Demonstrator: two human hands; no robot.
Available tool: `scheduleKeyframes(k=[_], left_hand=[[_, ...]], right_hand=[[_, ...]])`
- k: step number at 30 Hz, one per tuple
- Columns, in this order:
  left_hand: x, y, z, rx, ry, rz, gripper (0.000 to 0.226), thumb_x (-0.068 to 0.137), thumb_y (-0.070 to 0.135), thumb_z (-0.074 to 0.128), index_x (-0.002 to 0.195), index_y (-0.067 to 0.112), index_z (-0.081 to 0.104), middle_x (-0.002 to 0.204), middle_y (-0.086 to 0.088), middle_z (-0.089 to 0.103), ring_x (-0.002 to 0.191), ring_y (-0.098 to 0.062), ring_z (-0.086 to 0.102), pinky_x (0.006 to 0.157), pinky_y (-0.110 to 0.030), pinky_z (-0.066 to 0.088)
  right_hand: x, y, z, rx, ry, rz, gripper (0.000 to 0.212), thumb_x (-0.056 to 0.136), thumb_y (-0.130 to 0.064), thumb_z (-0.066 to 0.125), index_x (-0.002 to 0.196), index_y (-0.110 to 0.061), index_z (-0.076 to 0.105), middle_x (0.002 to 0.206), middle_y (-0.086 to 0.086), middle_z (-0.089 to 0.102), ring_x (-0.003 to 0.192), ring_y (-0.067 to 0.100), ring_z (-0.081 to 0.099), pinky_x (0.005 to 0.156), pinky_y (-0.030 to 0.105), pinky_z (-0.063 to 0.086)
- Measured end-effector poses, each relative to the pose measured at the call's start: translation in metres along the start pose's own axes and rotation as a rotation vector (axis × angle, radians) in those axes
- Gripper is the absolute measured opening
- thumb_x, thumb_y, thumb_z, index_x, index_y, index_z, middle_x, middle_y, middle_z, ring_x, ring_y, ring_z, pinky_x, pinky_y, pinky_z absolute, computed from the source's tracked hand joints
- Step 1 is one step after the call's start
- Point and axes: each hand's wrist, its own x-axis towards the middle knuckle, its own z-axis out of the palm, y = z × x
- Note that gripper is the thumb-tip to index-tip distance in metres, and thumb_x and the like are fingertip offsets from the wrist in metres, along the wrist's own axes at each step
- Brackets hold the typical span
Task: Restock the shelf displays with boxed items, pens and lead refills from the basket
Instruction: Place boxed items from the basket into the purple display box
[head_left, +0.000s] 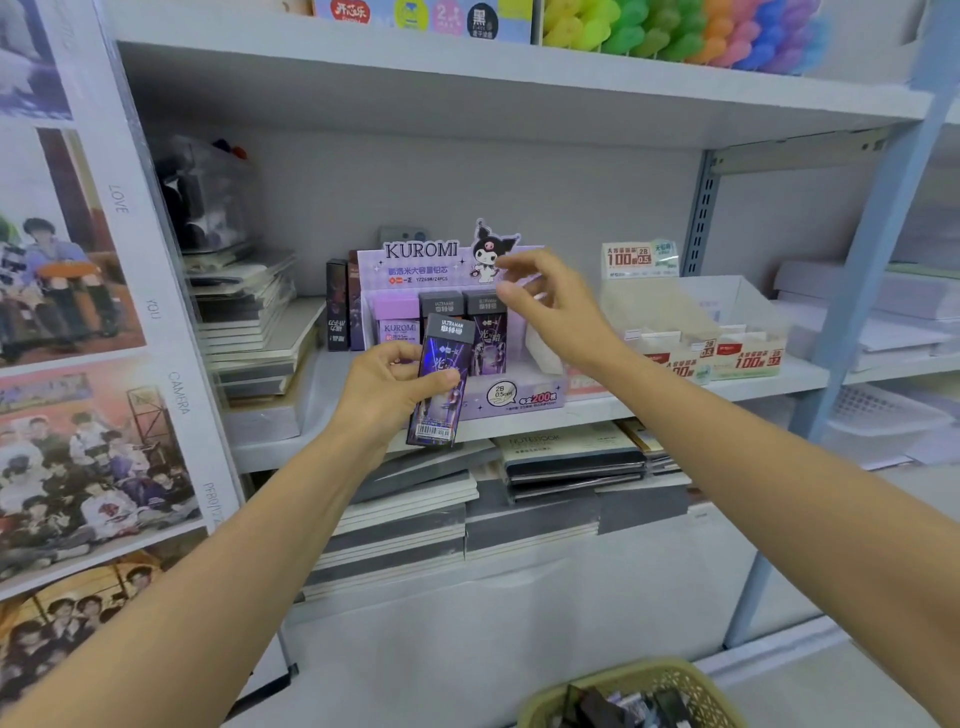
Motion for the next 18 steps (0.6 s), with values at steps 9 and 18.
scheduleKeyframes(k=[9, 18], left_hand=[[-0.015, -0.007, 0.005, 0.363, 0.095, 0.256, 0.022, 0.085, 0.011, 0.072, 0.101, 0.016, 0.057, 0.091, 0.002, 0.067, 0.079, -0.012, 0.063, 0.074, -0.028, 0.052], [-0.031, -0.039, -0.019, 1.253, -0.031, 0.565, 0.051, 0.084, 0.016, 0.067, 0.132, 0.008, 0.052, 0.127, -0.009, 0.059, 0.122, -0.028, 0.049, 0.119, -0.043, 0.016]], right_hand=[[-0.024, -0.02, -0.001, 0.165, -0.19, 0.086, 0.017, 0.095, -0.01, 0.058, 0.111, -0.015, 0.06, 0.099, 0.004, 0.068, 0.079, 0.003, 0.065, 0.068, 0.016, 0.052], [-0.005, -0.031, 0.007, 0.041, 0.01, 0.02, 0.018, 0.095, -0.004, 0.056, 0.113, -0.006, 0.06, 0.099, 0.004, 0.064, 0.086, 0.013, 0.061, 0.079, 0.025, 0.054]])
